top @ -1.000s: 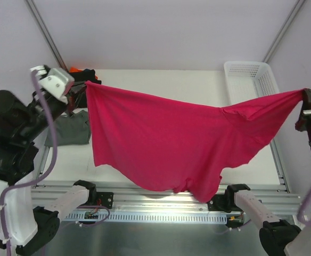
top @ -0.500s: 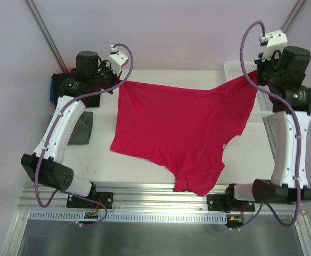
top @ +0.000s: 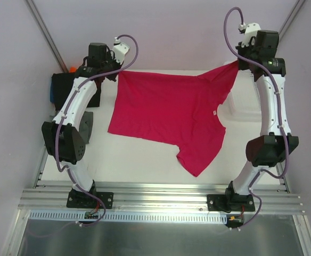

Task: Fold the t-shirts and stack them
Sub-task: Flatten the tshirt out, then fold the tshirt

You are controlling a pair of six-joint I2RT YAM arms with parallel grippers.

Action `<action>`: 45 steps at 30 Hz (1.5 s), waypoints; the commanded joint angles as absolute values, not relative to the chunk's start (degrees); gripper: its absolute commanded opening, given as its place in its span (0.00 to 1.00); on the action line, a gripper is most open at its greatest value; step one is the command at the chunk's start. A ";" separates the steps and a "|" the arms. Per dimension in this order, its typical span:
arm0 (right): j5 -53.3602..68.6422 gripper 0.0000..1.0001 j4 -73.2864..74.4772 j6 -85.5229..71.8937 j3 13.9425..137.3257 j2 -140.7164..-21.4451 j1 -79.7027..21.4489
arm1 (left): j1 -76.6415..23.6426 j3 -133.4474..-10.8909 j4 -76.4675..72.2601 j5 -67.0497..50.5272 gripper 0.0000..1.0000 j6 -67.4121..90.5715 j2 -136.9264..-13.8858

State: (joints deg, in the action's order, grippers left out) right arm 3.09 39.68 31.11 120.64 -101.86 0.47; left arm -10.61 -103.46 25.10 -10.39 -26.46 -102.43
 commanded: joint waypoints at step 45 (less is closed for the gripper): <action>-2.46 0.01 33.58 31.90 130.43 -121.55 -3.25 | -6.15 -131.57 21.54 -0.88 0.00 -26.36 -130.60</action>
